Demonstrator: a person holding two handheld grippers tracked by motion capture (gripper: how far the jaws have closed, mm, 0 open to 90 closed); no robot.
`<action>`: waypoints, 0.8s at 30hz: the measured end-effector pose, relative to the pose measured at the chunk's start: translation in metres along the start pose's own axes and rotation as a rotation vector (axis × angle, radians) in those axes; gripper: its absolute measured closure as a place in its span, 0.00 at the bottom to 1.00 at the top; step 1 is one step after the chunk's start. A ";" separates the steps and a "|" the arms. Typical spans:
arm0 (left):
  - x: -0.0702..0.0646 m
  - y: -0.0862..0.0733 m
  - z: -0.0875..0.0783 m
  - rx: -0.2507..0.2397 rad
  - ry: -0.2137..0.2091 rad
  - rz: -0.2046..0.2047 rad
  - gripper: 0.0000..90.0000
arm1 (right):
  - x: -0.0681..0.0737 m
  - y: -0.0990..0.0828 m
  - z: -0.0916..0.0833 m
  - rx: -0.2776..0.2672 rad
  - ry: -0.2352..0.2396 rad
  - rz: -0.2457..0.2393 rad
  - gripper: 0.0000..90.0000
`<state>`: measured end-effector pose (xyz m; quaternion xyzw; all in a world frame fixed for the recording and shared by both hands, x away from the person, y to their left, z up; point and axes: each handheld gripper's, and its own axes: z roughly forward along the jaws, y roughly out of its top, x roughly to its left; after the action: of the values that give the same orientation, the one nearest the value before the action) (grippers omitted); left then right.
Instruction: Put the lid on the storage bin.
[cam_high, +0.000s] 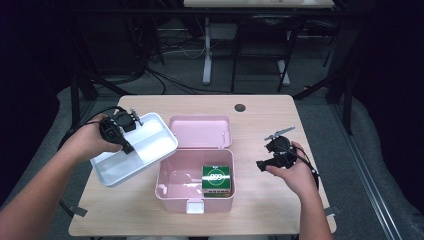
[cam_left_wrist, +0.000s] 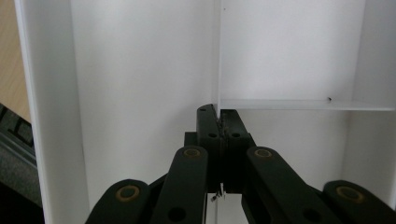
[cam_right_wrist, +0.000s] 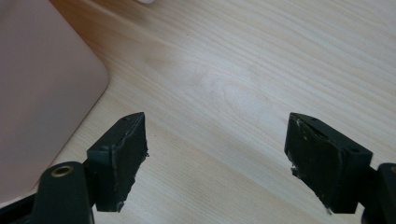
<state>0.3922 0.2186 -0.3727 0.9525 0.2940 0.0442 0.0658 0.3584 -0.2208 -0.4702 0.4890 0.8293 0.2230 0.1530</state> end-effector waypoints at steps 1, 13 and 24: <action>-0.003 0.003 0.000 -0.001 -0.012 0.013 0.99 | 0.000 0.000 0.000 0.001 0.001 0.000 0.23; -0.030 0.031 0.001 0.016 -0.021 0.193 0.99 | 0.000 0.000 0.001 -0.003 -0.002 0.000 0.23; -0.055 0.056 0.006 0.011 -0.048 0.314 0.99 | -0.002 -0.001 0.002 -0.003 -0.003 0.004 0.23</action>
<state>0.3791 0.1411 -0.3731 0.9879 0.1398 0.0295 0.0600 0.3597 -0.2225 -0.4726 0.4906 0.8279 0.2235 0.1547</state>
